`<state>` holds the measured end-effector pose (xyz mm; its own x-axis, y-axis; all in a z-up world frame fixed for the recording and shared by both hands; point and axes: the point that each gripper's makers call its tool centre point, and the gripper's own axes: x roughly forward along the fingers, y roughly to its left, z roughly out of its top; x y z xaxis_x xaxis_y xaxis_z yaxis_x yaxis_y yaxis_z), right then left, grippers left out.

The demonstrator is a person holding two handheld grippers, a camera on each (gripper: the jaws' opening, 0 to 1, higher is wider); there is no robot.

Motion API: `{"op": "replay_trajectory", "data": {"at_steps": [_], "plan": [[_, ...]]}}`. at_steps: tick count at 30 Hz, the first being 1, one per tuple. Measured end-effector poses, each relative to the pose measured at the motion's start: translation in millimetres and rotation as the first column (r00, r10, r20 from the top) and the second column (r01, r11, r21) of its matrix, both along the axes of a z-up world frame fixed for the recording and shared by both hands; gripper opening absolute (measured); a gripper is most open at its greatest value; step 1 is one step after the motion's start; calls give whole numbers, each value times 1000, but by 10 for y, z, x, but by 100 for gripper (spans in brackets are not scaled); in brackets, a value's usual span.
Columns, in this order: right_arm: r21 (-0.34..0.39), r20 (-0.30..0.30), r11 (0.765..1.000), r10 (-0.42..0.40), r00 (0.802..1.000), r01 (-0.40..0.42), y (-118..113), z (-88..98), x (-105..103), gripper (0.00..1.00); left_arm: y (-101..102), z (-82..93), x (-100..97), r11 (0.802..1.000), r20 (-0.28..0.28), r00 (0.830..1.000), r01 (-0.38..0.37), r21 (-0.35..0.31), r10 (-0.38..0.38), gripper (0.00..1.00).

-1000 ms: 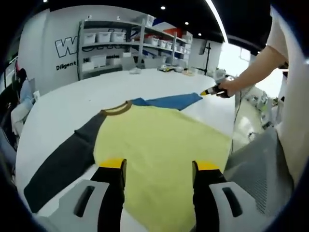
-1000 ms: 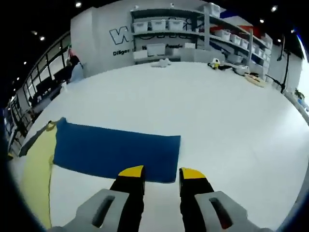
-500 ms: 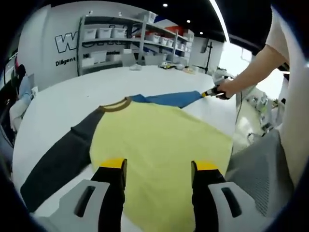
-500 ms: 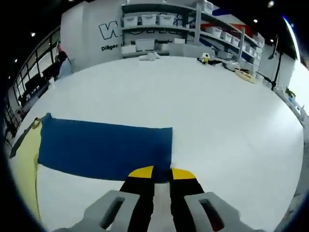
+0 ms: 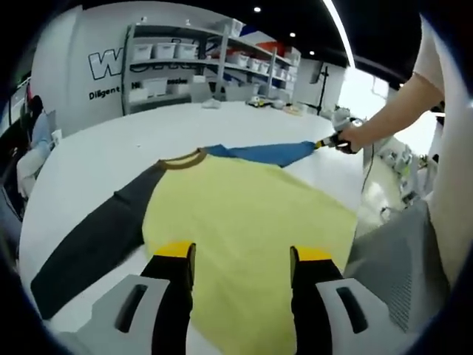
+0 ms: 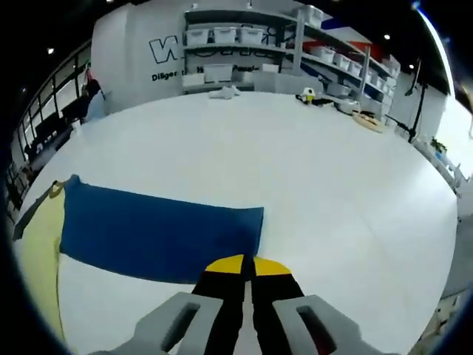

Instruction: Fold the garment on the visible template until the final outline fits inside the template.

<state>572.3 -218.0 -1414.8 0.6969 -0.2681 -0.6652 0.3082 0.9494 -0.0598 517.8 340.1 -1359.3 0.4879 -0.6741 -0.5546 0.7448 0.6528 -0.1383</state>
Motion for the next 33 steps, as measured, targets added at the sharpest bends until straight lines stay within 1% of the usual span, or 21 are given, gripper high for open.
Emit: {"op": "replay_trajectory", "data": {"at_steps": [1,2,5,6,8,10,12,14,15,16,17,21,22,23,24,25,27,30,31,32,33], "plan": [[-8,3,1000,-2,1000,3,0,29,11,0,-5,10,-3,1000,3,1000,-1,-2,1,54],[-41,7,999,4,1000,-4,-10,98,39,0,-10,22,-6,1000,7,1000,-1,-5,1,54],[-66,44,997,36,998,-33,59,269,159,0,-6,46,-29,1000,15,1000,-6,-12,7,54],[-97,66,994,61,996,-54,87,374,223,0,-1,50,-36,1000,17,1000,-8,-13,9,54],[-107,98,992,80,992,-69,159,506,303,0,20,55,-49,1000,21,1000,-18,-18,18,55],[-172,133,978,144,981,-120,268,739,435,0,37,58,-63,999,25,999,-25,-20,25,56],[-179,176,974,172,969,-140,395,914,524,0,53,55,-72,999,27,999,-32,-20,33,58],[-212,217,961,225,950,-179,574,1137,627,0,63,66,-77,999,29,999,-43,-26,44,61],[-222,239,952,262,935,-210,705,1249,692,0,65,69,-82,999,30,999,-45,-28,46,62],[-228,242,948,274,931,-220,747,1285,708,0,66,78,-93,998,31,998,-46,-32,47,62],[-247,261,936,312,913,-250,886,1405,764,0,65,85,-101,998,32,998,-46,-34,47,62],[-281,312,900,415,855,-334,1321,1702,924,0,82,112,-128,998,42,998,-48,-41,50,62],[-296,325,884,450,832,-362,1455,1779,993,0,86,120,-135,998,44,998,-49,-43,51,62],[-294,340,878,465,817,-378,1549,1825,1035,0,99,124,-145,998,47,998,-50,-44,52,62],[-300,348,862,498,794,-409,1713,1885,1088,0,106,126,-152,998,48,997,-51,-45,53,62],[-306,350,850,520,779,-430,1819,1913,1123,0,113,129,-159,998,48,997,-52,-46,55,62],[-307,369,820,570,734,-483,2129,1977,1207,0,133,135,-178,997,51,997,-56,-49,58,61],[-323,348,755,656,670,-571,2574,1942,1302,0,173,135,-199,997,53,996,-65,-51,68,61],[-326,343,724,689,638,-607,2766,1917,1334,0,184,138,-205,996,54,996,-68,-52,70,61],[-323,340,704,710,617,-632,2917,1899,1329,0,203,144,-215,996,54,996,-73,-54,76,61],[-328,329,671,741,585,-665,3111,1860,1335,0,215,146,-220,996,55,995,-76,-55,79,61]]}}
